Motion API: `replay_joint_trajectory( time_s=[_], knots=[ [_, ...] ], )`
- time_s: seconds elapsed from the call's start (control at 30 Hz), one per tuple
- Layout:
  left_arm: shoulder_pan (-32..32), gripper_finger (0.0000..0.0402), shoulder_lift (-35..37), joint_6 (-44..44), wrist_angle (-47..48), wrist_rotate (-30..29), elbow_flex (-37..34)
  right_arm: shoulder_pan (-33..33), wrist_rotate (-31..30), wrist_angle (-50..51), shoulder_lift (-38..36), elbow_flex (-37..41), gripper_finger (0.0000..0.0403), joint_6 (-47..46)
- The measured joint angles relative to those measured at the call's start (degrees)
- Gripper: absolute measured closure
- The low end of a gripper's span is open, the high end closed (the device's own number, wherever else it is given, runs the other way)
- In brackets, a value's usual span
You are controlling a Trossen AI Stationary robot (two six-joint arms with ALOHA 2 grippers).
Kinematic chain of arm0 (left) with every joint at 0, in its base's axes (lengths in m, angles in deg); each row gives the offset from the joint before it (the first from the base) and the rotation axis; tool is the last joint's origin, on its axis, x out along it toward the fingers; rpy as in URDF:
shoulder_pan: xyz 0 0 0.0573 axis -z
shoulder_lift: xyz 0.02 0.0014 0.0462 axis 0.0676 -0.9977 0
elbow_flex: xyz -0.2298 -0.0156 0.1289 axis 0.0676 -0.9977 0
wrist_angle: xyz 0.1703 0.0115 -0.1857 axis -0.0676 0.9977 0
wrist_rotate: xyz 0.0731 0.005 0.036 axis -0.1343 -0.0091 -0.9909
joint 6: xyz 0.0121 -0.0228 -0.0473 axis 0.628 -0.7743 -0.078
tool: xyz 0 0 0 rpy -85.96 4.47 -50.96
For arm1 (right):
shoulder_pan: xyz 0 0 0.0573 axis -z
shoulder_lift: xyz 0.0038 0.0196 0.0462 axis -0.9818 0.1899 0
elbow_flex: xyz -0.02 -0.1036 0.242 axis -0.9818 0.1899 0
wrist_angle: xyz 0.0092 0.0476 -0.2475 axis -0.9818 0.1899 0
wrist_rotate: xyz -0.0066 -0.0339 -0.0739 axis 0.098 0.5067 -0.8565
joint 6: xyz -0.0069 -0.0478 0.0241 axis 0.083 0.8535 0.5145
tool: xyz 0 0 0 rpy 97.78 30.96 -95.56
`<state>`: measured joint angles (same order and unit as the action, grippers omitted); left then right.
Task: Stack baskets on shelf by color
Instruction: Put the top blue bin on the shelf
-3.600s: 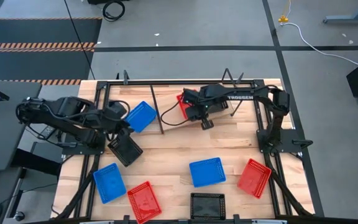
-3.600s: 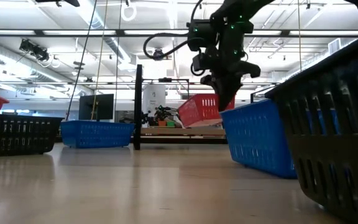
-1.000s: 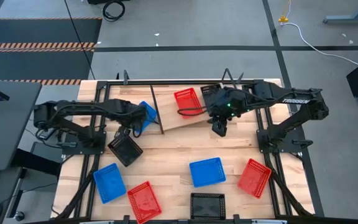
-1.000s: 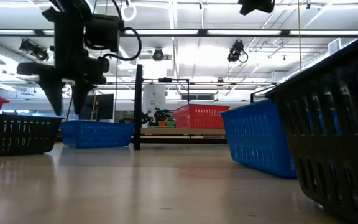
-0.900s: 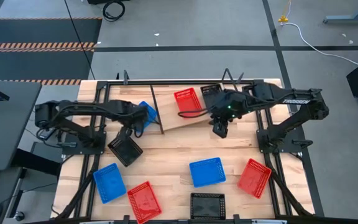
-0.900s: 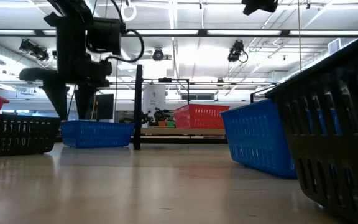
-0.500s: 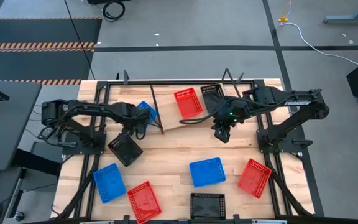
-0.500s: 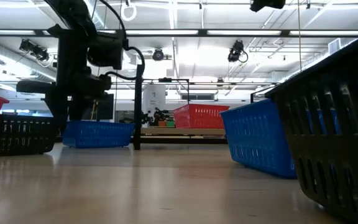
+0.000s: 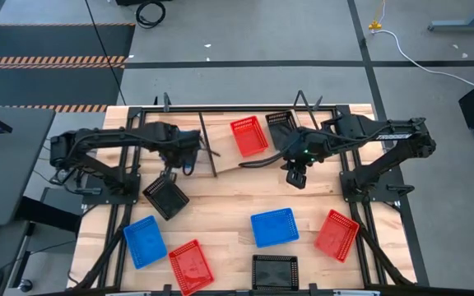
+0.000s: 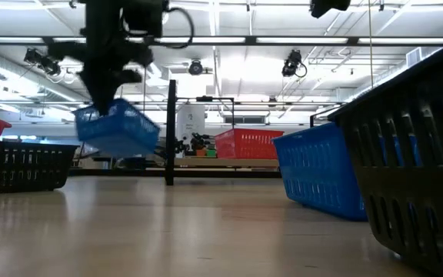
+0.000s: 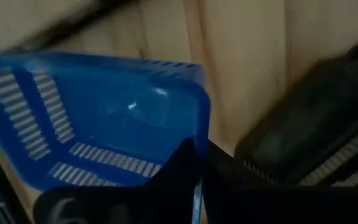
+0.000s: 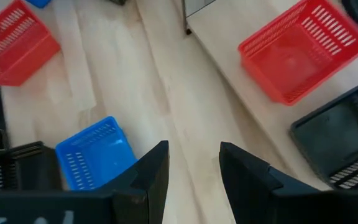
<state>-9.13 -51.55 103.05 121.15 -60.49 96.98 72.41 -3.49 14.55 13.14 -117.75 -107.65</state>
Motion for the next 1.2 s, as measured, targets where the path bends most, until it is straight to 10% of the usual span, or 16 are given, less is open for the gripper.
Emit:
replay_joint_trajectory(
  time_s=[0.63,1.2],
  knots=[
    [0.12,0.0388,-1.46,-6.48,-12.93,2.99,4.28,0.52,-2.70,-0.34,-0.02,0.00,0.0257,2.16],
    [-0.71,0.0388,-0.89,-18.88,14.81,2.77,4.30,1.38,-2.78,-0.50,-0.02,0.00,0.0257,3.09]
  ],
)
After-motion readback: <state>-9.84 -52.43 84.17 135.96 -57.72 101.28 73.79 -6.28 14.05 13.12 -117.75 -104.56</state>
